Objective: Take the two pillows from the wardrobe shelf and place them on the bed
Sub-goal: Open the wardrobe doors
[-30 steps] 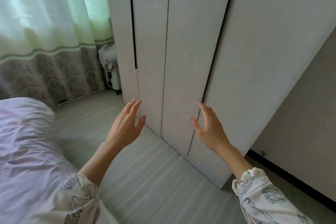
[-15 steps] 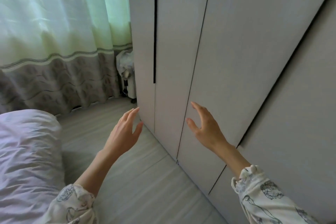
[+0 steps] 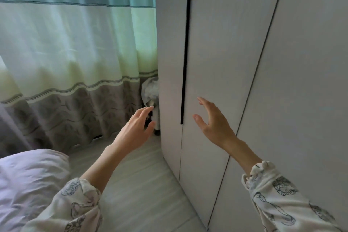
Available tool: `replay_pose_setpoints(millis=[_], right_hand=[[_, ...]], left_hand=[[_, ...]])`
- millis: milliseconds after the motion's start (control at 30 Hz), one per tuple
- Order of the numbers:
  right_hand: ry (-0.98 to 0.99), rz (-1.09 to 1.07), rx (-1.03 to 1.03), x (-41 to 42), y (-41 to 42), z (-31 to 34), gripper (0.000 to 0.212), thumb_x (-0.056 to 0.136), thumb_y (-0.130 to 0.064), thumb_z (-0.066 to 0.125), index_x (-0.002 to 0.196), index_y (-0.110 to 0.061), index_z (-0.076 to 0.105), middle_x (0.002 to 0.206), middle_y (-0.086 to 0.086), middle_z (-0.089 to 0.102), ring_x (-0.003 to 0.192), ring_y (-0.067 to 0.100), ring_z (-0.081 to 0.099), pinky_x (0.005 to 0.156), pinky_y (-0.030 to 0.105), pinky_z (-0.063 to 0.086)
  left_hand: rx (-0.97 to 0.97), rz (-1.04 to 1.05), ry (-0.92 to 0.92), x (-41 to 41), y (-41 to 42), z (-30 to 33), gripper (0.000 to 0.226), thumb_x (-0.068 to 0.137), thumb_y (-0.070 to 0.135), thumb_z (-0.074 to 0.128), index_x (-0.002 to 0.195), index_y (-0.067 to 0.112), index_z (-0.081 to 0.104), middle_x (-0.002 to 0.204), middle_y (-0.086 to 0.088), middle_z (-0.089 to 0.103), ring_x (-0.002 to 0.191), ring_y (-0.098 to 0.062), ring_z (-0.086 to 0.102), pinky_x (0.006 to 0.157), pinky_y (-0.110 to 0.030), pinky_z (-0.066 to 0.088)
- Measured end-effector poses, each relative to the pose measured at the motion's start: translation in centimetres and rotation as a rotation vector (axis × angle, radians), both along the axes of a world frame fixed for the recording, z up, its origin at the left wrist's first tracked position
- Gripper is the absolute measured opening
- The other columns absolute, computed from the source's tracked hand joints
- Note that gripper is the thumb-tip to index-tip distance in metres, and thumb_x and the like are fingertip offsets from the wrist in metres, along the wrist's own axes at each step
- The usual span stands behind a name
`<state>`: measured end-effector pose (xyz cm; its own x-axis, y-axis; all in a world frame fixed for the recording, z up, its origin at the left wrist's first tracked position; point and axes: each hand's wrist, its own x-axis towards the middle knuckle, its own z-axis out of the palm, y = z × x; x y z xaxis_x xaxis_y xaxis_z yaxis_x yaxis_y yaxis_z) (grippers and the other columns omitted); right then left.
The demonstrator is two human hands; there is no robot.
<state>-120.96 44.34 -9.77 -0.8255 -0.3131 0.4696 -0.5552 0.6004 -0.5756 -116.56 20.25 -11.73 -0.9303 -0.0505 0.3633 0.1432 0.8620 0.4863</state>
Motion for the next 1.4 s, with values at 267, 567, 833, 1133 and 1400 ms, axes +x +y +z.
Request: replay_pose_setpoints(millis=[267,567,833,1133,1400], right_hand=[[0.080,0.009,0.029,-13.0,-4.6,4.3,0.055,0.093,-0.031,0.049,0.143,-0.022,0.029,0.143,0.001,0.041,0.132,0.016,0.036,0.103,0.025,0.026],[0.198,-0.179,0.089,-23.9,-10.3,7.5,0.055,0.093,-0.029,0.049,0.144,-0.023,0.029,0.143,-0.001,0.041,0.131,0.016,0.036,0.103,0.025,0.028],[0.272,-0.494,0.184,-30.0,-14.8,10.9,0.054,0.095,-0.026,0.046,0.145,-0.018,0.028,0.150,0.005,0.034,0.141,0.019,0.024,0.114,0.031,0.018],[0.364,-0.852,0.577,-33.2,-15.2,11.1,0.058,0.093,-0.026,0.045,0.147,-0.018,0.025,0.157,0.006,0.017,0.146,0.023,0.004,0.115,0.046,-0.003],[0.272,-1.181,0.935,-37.0,-13.9,10.3,0.092,0.081,-0.047,0.061,0.149,-0.026,0.003,0.158,0.010,-0.012,0.143,0.033,-0.015,0.110,0.060,-0.011]], left_hand=[[0.070,-0.012,0.075,-13.4,-4.3,3.5,0.049,0.094,0.036,0.044,0.141,0.026,0.032,0.145,0.003,0.038,0.112,-0.021,0.053,0.090,-0.027,0.036],[0.130,-0.263,0.141,-28.7,-9.4,5.6,0.046,0.095,0.031,0.045,0.139,0.019,0.038,0.142,-0.003,0.044,0.127,-0.016,0.045,0.100,-0.026,0.032],[0.300,-0.572,0.112,-38.8,-13.3,9.7,0.031,0.094,0.017,0.048,0.125,0.017,0.053,0.117,0.006,0.058,0.110,-0.015,0.057,0.094,-0.029,0.044],[0.555,-0.806,-0.113,-45.9,-10.4,12.3,0.038,0.097,0.010,0.041,0.134,0.016,0.045,0.125,-0.003,0.055,0.108,-0.014,0.053,0.091,-0.031,0.044],[0.640,-0.846,-0.246,-49.7,-5.0,14.1,0.049,0.095,0.004,0.036,0.143,0.014,0.030,0.141,-0.007,0.042,0.115,-0.015,0.045,0.105,-0.036,0.037]])
